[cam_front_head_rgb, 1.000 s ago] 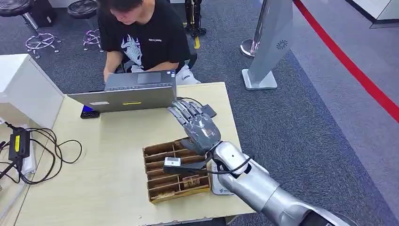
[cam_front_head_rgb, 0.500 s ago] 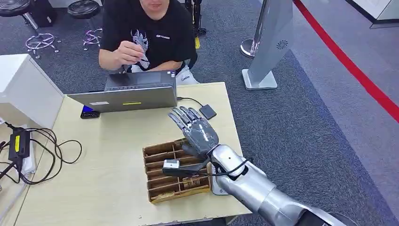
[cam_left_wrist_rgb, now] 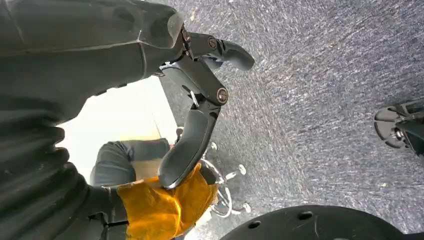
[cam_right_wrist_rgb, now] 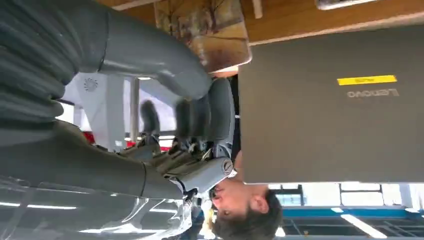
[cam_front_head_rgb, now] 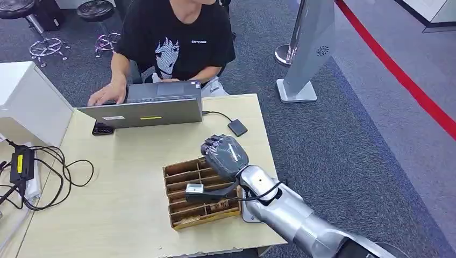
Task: Pass the card to the sensor for recognition and then transmit it.
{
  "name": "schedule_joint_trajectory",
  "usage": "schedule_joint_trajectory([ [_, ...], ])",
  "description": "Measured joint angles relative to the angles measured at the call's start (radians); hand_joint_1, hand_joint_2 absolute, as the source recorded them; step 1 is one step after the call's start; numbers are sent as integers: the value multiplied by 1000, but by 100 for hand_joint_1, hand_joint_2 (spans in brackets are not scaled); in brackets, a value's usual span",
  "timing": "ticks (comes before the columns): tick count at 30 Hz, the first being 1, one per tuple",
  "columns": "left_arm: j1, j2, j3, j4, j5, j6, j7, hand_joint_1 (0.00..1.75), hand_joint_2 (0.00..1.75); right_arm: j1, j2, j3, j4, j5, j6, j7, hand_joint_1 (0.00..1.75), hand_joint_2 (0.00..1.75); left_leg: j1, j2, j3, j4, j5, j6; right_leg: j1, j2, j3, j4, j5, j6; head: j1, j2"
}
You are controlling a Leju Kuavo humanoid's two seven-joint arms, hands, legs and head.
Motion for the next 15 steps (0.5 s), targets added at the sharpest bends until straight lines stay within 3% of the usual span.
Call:
schedule_joint_trajectory([
  [10, 0, 0, 5, 0, -1, 0, 0, 0, 175, -6, 0, 0, 1, -13, 1, -3, 171, 175, 0, 0, 0, 0, 0, 0, 0, 0, 0, 0, 0, 0, 0, 0],
  [12, 0, 0, 6, 0, -1, 0, 0, 0, 175, -6, 0, 0, 1, -13, 1, -4, 164, 175, 0, 0, 0, 0, 0, 0, 0, 0, 0, 0, 0, 0, 0, 0],
  [13, 0, 0, 6, 0, -1, 0, 0, 0, 175, -6, 0, 0, 1, -13, 1, -4, 152, 175, 0, 0, 0, 0, 0, 0, 0, 0, 0, 0, 0, 0, 0, 0],
  [14, 0, 0, 7, 0, -2, 0, 0, 0, 175, -6, 0, 0, 1, -13, 0, -5, 101, 175, 0, 0, 0, 0, 0, 0, 0, 0, 0, 0, 0, 0, 0, 0],
  [15, 0, 0, 7, 0, -3, 0, 0, 0, 175, -6, 0, 0, 1, -13, 0, -4, 37, 175, 0, 0, 0, 0, 0, 0, 0, 0, 0, 0, 0, 0, 0, 0],
])
